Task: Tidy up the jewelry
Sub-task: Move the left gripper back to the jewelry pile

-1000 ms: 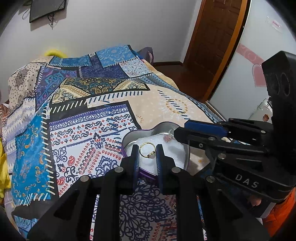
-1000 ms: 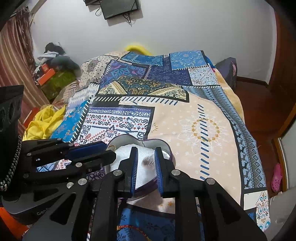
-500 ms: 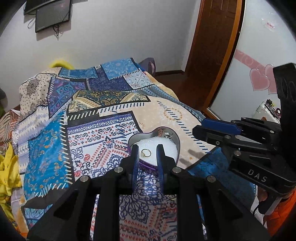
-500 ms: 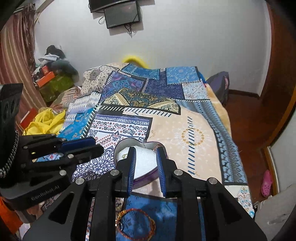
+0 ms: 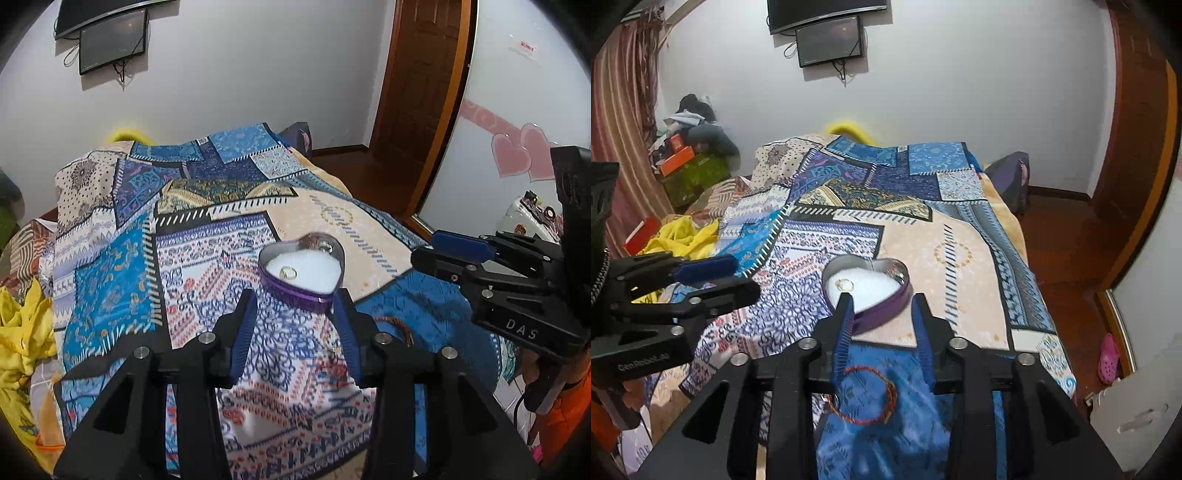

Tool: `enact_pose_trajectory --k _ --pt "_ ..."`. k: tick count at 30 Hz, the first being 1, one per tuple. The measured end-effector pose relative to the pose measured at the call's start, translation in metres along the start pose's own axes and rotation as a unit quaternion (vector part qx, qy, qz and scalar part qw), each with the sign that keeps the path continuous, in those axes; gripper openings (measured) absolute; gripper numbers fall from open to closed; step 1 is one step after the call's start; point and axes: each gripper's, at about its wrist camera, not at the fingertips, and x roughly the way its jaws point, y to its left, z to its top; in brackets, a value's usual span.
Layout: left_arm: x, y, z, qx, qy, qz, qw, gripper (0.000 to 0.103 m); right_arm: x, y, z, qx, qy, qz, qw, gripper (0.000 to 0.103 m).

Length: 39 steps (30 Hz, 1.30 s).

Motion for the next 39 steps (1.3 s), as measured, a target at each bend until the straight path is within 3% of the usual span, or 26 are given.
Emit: enact_pose_trajectory --k 14,24,31,36,39 --pt "0.026 -0.001 -0.052 -0.01 0.079 -0.014 0.9968 0.043 0.005 -0.016 -0.052 0.024 0.048 -0.011 0.999 0.032" --pt "0.04 -0.018 -0.073 -0.004 0.105 -0.048 0.9934 0.042 0.02 -0.012 -0.078 0.016 0.073 0.004 0.997 0.032" --pt "0.052 -0.02 -0.073 -0.009 0.11 -0.053 0.9925 0.034 0.029 -0.011 -0.073 0.01 0.069 0.009 0.998 0.032" --pt "0.057 -0.017 -0.069 -0.011 0.11 -0.056 0.9923 0.023 0.035 -0.004 -0.075 -0.015 0.061 0.001 0.998 0.032" --pt "0.059 -0.016 -0.067 -0.013 0.108 -0.056 0.9925 0.022 0.037 -0.003 -0.075 -0.018 0.058 -0.005 0.998 0.025"
